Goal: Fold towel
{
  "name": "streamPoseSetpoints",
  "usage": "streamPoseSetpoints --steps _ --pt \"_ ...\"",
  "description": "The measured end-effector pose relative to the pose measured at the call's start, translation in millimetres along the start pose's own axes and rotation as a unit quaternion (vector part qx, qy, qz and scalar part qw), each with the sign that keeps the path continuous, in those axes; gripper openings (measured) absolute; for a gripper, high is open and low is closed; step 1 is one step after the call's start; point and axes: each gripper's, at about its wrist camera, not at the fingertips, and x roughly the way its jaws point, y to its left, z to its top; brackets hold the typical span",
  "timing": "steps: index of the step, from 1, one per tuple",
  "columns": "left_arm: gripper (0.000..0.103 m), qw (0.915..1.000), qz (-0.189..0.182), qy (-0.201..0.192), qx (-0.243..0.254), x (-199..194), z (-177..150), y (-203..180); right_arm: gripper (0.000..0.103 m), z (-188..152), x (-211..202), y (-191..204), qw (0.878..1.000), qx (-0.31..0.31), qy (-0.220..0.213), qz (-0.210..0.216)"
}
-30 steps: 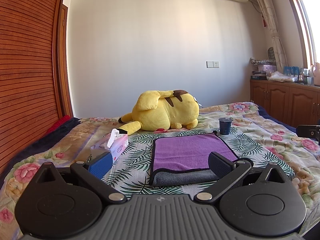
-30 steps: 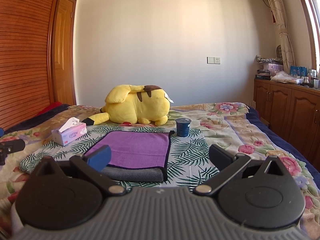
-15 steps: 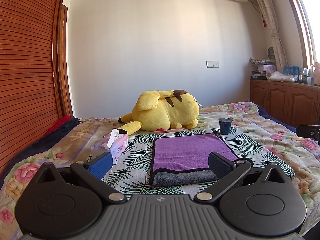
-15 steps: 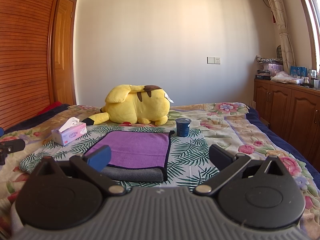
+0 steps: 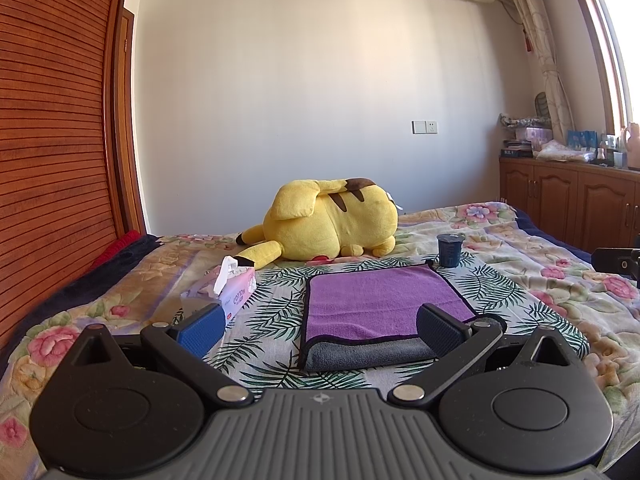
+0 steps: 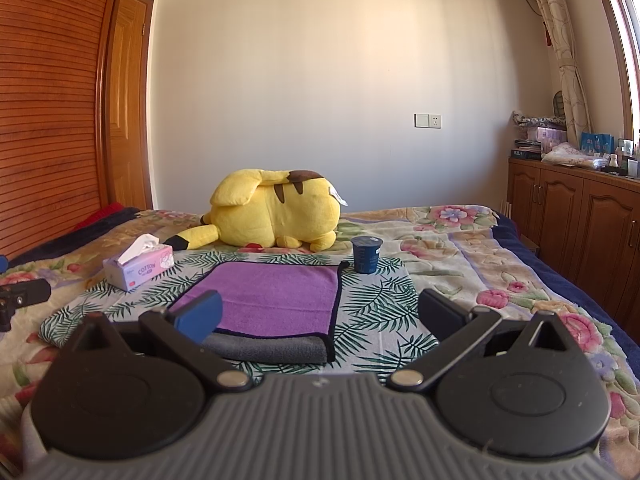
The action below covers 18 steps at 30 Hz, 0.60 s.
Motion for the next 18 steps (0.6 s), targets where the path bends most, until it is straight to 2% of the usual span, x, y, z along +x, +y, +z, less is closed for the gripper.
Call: streamPoseSetpoints --steps 18 --pt "0.087 0.9989 -0.013 0.04 0.019 13.8 -6.9 -6.5 0.103 -2.3 9.5 3.7 1.0 -0.005 0.021 0.005"
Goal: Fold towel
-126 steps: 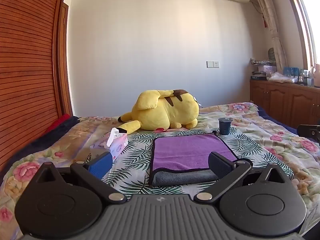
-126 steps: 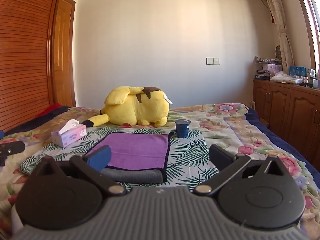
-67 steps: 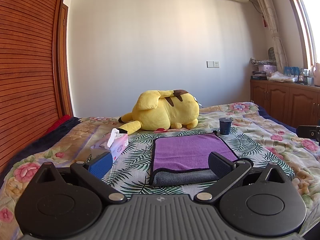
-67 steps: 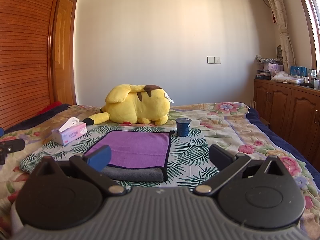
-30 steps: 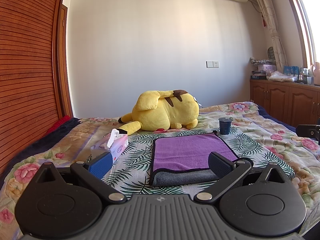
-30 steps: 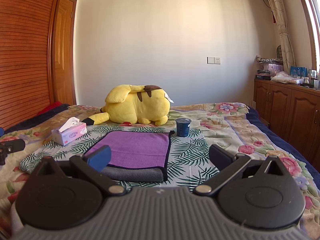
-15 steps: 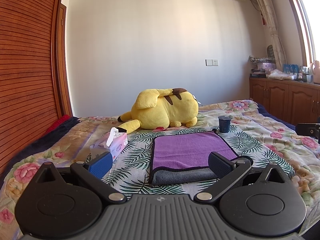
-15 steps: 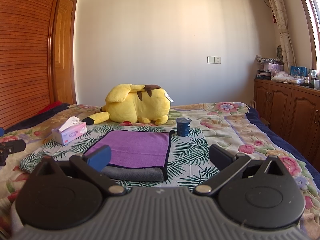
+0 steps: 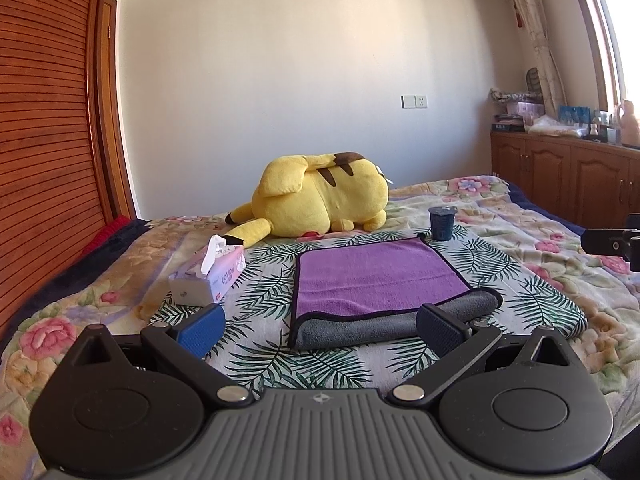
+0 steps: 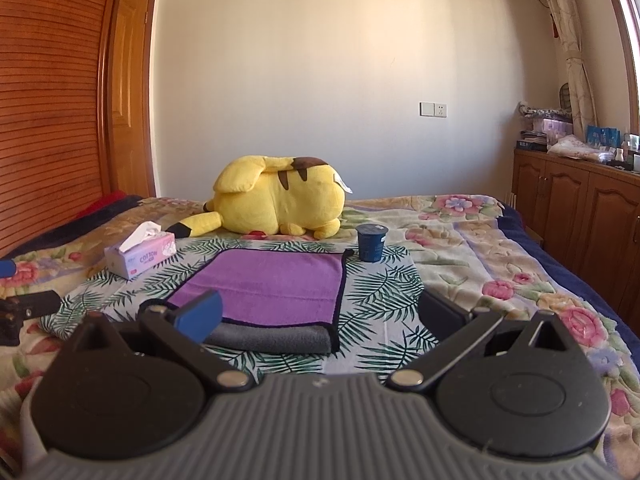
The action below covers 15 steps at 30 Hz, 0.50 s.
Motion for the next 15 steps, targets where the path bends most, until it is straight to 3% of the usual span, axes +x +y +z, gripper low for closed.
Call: streamPoseSetpoints --steps 15 --pt "0.087 0.9993 -0.016 0.033 0.006 26.7 0.1 -4.7 0.103 -2.3 27.2 9.3 0.999 -0.015 0.04 0.022"
